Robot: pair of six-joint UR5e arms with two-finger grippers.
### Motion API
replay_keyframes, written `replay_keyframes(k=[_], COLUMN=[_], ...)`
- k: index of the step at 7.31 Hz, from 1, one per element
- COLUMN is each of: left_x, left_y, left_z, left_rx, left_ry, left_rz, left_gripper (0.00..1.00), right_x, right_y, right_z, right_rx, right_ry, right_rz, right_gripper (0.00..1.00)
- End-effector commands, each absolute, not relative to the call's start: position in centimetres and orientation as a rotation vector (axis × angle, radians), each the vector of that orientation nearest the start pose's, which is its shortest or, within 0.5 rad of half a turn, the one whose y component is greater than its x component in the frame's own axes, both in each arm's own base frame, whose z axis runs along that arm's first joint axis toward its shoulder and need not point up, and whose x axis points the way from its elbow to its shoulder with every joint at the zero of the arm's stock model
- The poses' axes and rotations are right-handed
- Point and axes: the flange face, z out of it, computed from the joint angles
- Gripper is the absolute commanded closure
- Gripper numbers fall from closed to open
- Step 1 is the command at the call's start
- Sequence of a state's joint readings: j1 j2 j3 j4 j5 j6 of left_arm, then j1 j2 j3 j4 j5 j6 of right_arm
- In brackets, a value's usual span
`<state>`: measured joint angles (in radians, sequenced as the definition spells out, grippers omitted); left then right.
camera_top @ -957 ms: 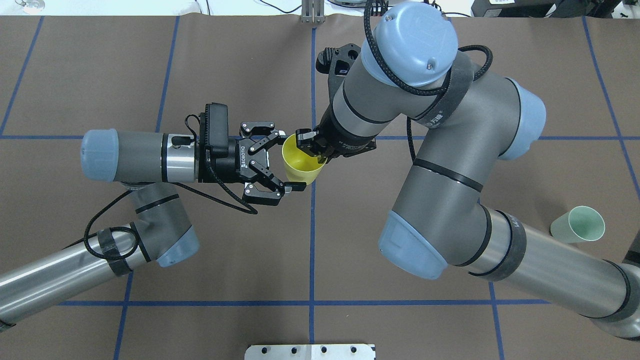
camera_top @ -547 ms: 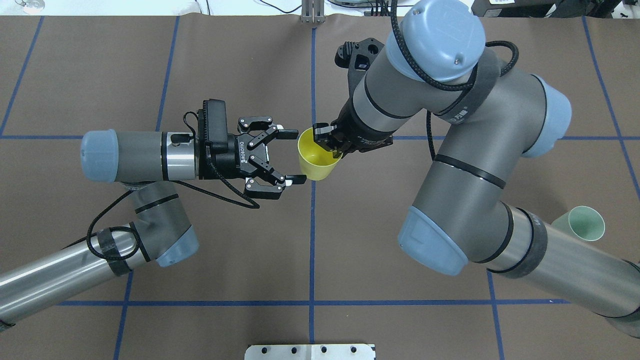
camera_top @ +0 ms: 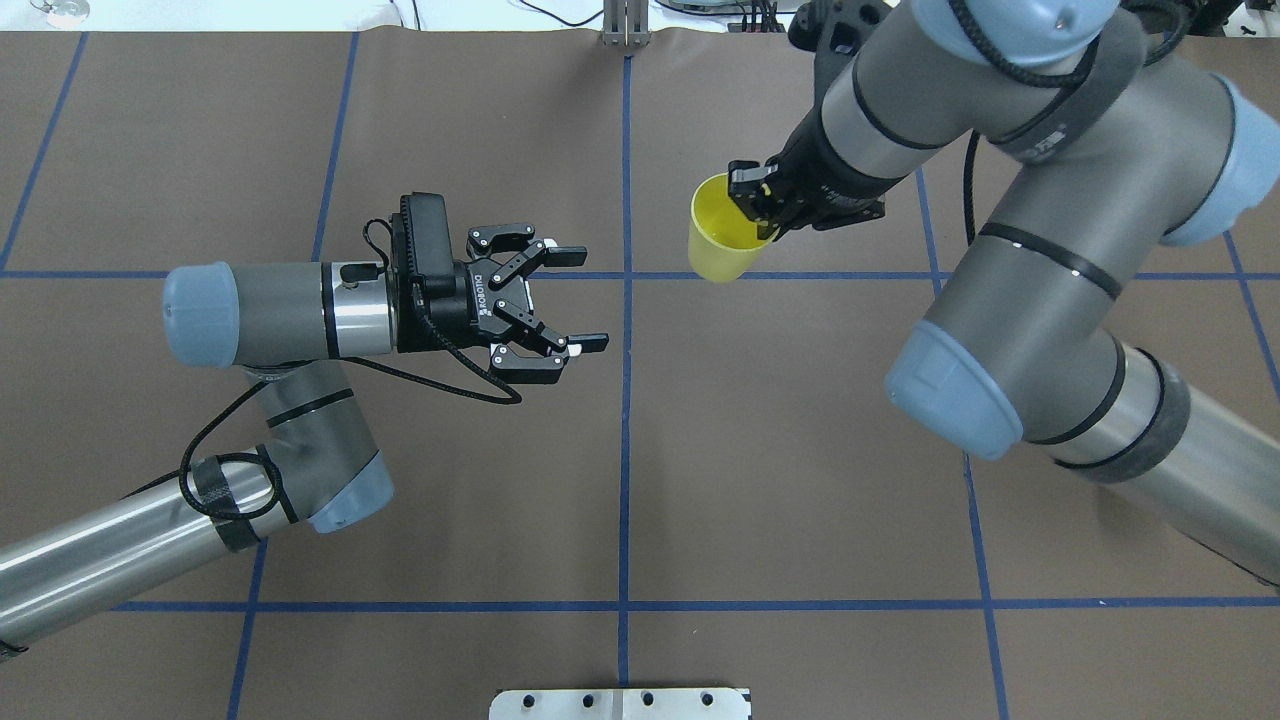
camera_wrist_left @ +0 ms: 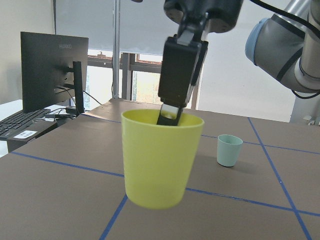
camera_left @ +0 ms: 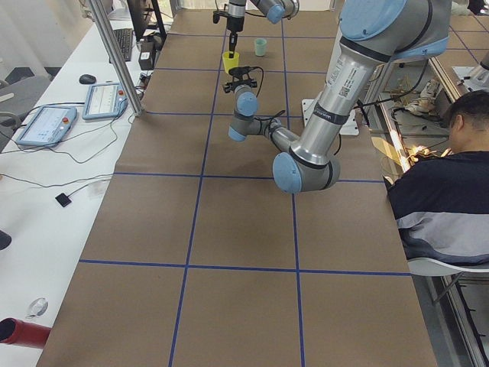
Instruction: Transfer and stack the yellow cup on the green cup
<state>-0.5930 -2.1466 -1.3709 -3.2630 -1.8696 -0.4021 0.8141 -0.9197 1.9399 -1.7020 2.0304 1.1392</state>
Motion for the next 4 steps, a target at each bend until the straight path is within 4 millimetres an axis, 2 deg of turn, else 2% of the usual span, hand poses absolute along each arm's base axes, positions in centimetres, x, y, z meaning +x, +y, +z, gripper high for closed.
replay_keyframes(k=[1, 2, 3, 4], left_x=[46.6, 46.8, 46.6, 46.2], left_y=[-45.3, -46.2, -47.1, -48.8], left_z=[24.6, 25.3, 27.2, 28.3], left_rx=[1.483, 1.452, 1.422, 1.368], left_ry=[1.417, 1.357, 1.277, 1.189], left_rz=[0.598, 0.560, 0.500, 0.466], left_gripper=[0.00, 0.00, 0.00, 0.00], right_x=[-28.0, -26.0, -23.8, -23.5], right_y=[-53.5, -54.8, -55.7, -55.6], right_z=[17.1, 18.1, 19.4, 22.1], right_rx=[0.198, 0.202, 0.201, 0.187], right_ry=[-0.915, -0.900, -0.885, -0.859], right_rz=[0.264, 0.303, 0.344, 0.356], right_gripper=[1.00, 1.00, 1.00, 1.00])
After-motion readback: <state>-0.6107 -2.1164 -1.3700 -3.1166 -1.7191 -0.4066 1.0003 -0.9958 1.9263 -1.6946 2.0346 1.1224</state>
